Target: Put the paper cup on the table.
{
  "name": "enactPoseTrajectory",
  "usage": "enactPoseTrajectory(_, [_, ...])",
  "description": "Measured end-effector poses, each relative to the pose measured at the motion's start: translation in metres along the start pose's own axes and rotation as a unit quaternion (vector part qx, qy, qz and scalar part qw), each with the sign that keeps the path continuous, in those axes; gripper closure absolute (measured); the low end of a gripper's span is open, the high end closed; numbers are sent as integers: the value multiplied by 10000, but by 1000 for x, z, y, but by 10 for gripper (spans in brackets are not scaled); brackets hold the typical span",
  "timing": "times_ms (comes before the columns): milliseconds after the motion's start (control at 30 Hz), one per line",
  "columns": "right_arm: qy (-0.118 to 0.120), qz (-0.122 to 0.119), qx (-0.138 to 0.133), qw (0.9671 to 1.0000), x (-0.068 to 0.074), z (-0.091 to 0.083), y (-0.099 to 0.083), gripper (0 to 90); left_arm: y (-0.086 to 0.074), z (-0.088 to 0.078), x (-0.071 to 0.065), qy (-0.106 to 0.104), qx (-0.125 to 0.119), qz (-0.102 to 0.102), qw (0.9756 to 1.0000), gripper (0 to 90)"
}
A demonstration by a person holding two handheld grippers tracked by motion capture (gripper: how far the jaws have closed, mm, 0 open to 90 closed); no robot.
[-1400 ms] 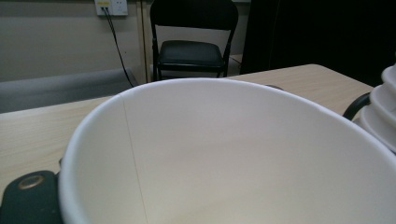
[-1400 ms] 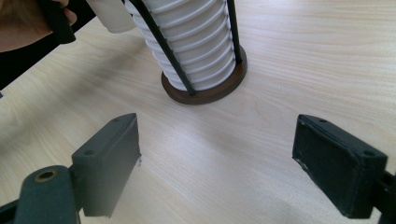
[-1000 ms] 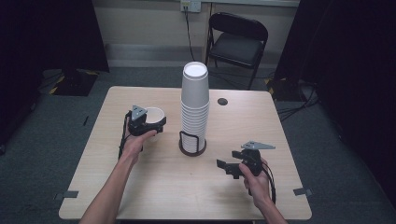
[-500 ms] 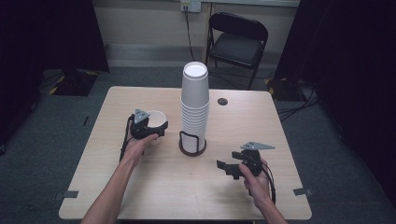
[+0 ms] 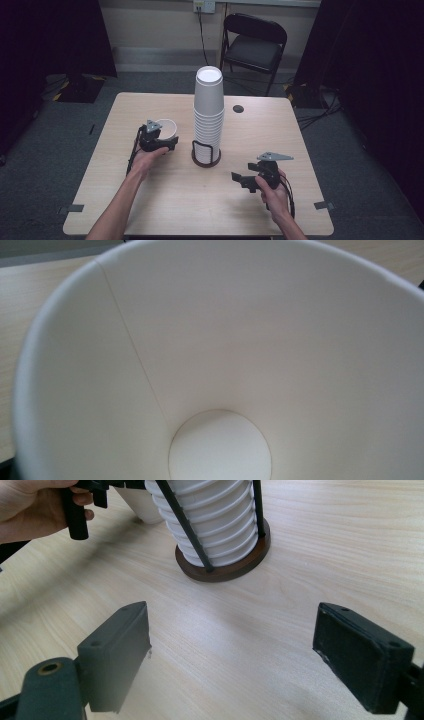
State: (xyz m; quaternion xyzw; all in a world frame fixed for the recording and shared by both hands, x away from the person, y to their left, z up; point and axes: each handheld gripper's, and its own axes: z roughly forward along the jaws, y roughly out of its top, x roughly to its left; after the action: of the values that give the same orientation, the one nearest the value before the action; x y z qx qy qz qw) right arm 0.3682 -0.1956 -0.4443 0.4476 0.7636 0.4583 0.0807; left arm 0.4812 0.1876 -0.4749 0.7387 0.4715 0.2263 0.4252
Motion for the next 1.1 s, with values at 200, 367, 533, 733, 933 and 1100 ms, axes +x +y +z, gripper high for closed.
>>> enactPoseTrajectory(200, [-10, -4, -3, 10000, 0, -1, 0, 147, -5, 2, -1, 102, 298, 46, 9995, 158])
enactPoseTrajectory(367, [-15, -8, -4, 10000, 0, -1, 0, 147, -12, -1, 2, 120, 380, 35, 9992, 158])
enactPoseTrajectory(533, [-24, -5, -4, 10000, 0, -1, 0, 147, -12, -8, 0, 122, 357, 157, 9992, 159])
enactPoseTrajectory(733, [-12, -41, -40, 10000, 2, 0, 0, 147, -11, -20, 0, 34, 394, 191, 9990, 159])
enactPoseTrajectory(933, [-35, -12, -62, 10000, 1, -2, 1, 147, -15, -35, 5, -164, 282, 16, 9995, 158])
enactPoseTrajectory(1100, [-60, -7, -136, 9999, 1, -4, 1, 147, -16, -50, 4, -94, 152, 269, 9995, 157])
